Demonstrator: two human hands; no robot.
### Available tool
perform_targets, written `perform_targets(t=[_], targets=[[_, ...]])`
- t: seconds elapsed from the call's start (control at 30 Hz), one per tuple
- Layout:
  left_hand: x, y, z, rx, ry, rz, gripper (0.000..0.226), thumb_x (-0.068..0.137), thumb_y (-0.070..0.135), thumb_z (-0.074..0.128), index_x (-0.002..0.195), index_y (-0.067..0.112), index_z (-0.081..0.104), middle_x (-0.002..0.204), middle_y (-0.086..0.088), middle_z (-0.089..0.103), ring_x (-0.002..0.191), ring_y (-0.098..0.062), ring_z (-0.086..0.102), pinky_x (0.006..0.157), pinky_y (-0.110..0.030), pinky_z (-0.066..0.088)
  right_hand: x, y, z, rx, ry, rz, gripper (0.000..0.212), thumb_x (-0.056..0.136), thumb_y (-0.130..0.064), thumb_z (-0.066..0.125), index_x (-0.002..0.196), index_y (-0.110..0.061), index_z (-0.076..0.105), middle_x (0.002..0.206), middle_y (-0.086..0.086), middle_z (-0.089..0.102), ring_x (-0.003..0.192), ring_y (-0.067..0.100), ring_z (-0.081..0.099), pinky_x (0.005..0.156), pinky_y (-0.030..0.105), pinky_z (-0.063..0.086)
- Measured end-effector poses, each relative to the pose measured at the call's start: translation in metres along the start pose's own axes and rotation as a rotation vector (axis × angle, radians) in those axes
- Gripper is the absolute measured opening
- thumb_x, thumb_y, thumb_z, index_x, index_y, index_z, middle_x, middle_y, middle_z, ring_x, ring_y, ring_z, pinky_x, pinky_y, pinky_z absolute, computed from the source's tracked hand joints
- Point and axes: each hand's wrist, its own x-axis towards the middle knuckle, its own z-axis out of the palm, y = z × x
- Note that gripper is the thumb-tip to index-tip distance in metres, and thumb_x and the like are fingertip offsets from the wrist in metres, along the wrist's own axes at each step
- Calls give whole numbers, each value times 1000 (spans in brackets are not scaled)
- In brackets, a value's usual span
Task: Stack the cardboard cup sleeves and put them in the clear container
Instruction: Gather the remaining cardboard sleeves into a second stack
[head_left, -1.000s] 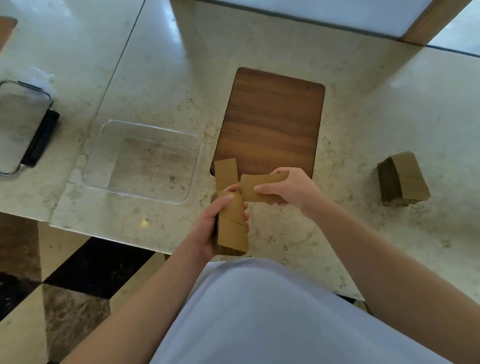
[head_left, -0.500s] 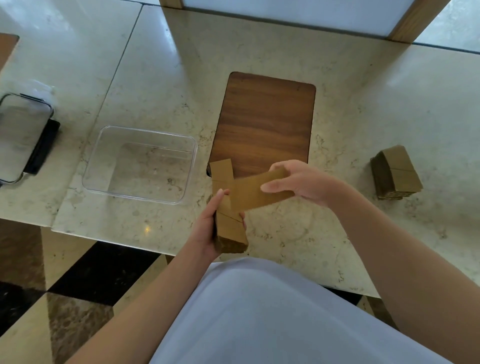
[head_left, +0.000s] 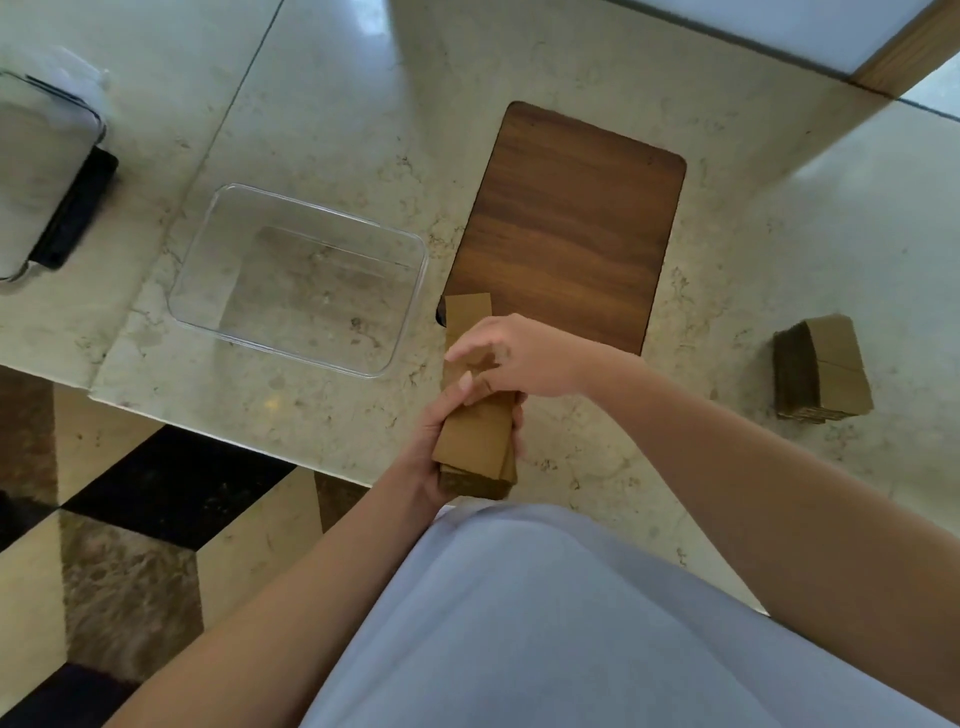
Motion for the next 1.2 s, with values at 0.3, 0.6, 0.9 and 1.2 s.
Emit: perform_targets(t=[0.3,0.6,0.9,1.2], targets=[[8,27,-24,-7,104,133,53,79,5,72,126,28,64,112,-17,66,88,-27,68,75,-44,58,52,40,7,-429,323,376,87,82,-55,76,152,-22,38,152,7,41,141,33,30,113,54,29],[9,38,-43,-7,256,107,41,72,28,92,106,26,69,101,-14,72,81,-28,71,73,-43,60,71,37,30,-378,511,390,79,66,-51,91,115,-17,40,117,3,43,107,25,40,92,41,39],[10,37,-26,104,421,28,56,68,28,93,114,19,65,98,-14,71,78,-30,72,71,-43,60,14,47,13,428,908,396,18,103,-20,59,118,-24,50,95,-12,55,80,7,56,62,11,45],[30,12,36,459,189,-51,71,66,60,86,119,14,74,110,-18,76,90,-31,77,67,-44,63,-76,24,24,508,781,207,19,96,-28,71,114,-29,64,85,-10,64,78,5,60,72,24,53]])
